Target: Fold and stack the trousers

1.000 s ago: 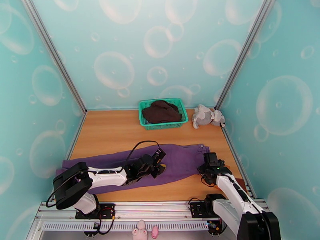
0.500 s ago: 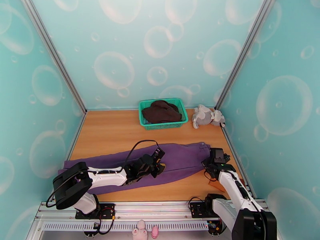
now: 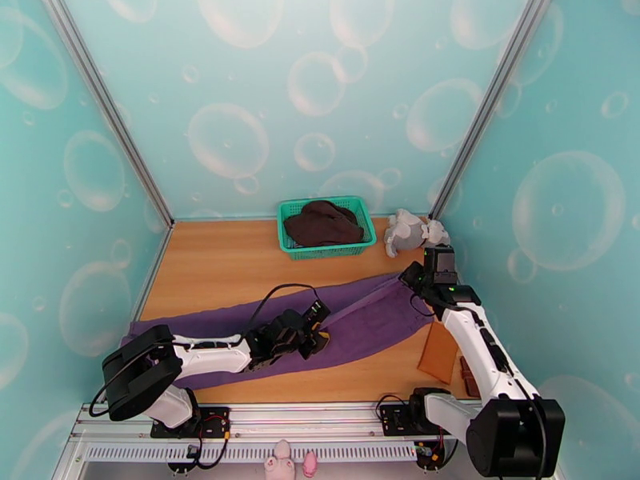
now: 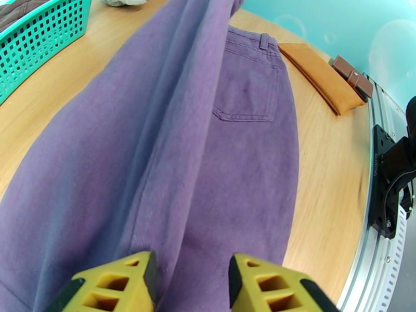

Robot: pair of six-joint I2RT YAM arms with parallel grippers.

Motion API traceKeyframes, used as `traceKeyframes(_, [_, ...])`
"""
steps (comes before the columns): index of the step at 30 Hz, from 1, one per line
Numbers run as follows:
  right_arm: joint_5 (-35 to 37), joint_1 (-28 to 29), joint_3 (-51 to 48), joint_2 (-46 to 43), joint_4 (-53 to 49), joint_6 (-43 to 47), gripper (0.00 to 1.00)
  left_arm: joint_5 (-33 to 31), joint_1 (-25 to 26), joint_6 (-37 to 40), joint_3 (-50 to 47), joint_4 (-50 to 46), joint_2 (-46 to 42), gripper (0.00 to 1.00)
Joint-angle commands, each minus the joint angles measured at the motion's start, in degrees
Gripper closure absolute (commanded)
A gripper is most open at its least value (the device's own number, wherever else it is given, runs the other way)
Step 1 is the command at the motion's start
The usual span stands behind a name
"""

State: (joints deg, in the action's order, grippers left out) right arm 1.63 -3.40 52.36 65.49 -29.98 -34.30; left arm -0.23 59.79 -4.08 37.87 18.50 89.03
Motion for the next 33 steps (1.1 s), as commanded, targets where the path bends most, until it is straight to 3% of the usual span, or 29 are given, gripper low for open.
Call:
traceKeyframes(1, [1.9,-0.18,2.94,-0.61,1.09,5.37,0.99,-5.66,-0.44,5.63,1.22,-2.72,-1.73,0.56])
traceKeyframes(8, [0.57,-0.47,3.07,-0.42,3.45,5.56,0.99,2.09,0.55,6.43,2.37,-9.05,-2.64,0.56])
traceKeyframes(17, [0.26,-0.47,5.56,-0.12,3.26,6.35,0.99,1.58,2.18,6.53,-1.59,-7.05,-5.8,0.49])
traceKeyframes(24, [-0.64,-0.38,5.23,-0.88,3.61,5.96,0.99,-14.66,3.35,4.64,-1.14,-6.46,-2.07,0.5])
traceKeyframes(29, [-0.96,-0.38,5.03,-1.11,4.11,5.76,0.99,-16.14,3.75,4.77,-1.26,-6.62,-1.14,0.52])
traceKeyframes(33, [-1.21,-0.29,5.21,-0.99,4.14,5.82,0.99,-24.49,3.95,3.37,-1.67,-6.64,-0.94,0.51])
